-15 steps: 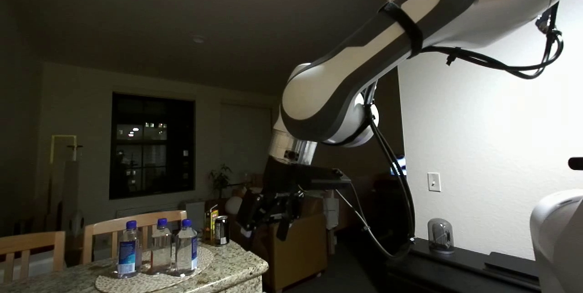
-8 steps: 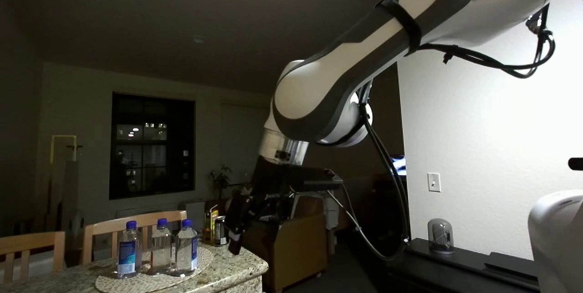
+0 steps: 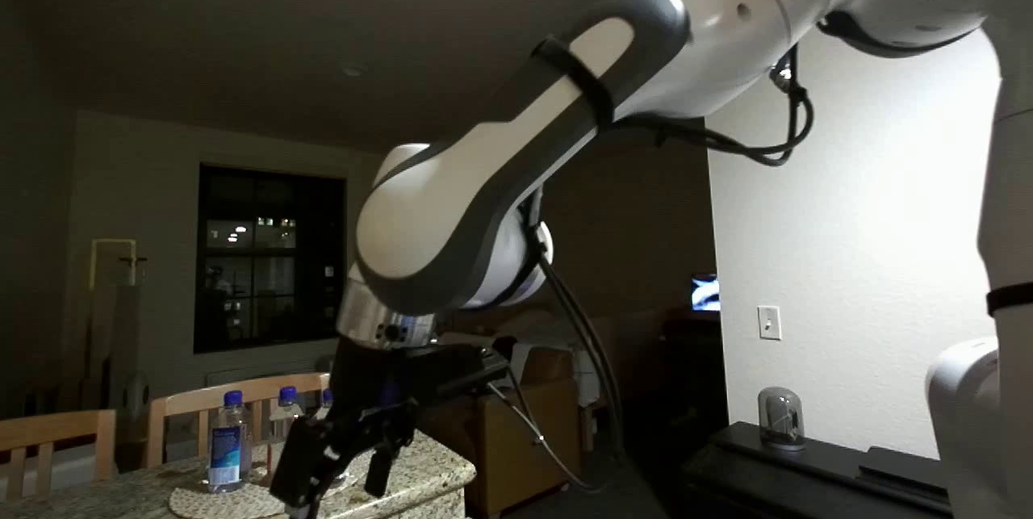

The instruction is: Move the grey towel to the right

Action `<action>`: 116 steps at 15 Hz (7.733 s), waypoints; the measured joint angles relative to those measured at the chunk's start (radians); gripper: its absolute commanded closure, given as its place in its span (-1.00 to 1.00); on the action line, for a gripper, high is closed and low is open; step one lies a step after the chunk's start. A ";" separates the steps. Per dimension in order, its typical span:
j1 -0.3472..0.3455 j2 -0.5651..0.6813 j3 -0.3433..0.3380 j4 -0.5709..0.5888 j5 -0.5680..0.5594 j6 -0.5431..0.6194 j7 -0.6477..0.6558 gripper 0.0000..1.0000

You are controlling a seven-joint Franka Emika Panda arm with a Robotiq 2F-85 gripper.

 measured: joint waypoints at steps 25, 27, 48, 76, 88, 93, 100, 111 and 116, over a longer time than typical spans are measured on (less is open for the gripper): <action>0.134 0.717 -0.027 0.437 -0.416 0.152 -0.034 -1.00; 0.153 0.738 -0.040 0.451 -0.430 0.152 -0.033 -0.46; 0.174 0.727 -0.013 0.550 -0.390 0.020 0.068 0.84; -0.156 0.385 -0.024 0.513 0.025 -0.432 -0.019 0.84; -0.062 0.305 0.095 0.460 0.268 -0.457 -0.090 0.84; -0.077 0.324 0.062 0.455 0.268 -0.450 -0.107 0.84; -0.144 0.380 -0.004 0.455 0.254 -0.448 -0.262 0.84; -0.241 0.454 -0.055 0.463 0.219 -0.339 -0.483 0.84; -0.289 0.478 -0.072 0.470 0.200 -0.186 -0.527 0.84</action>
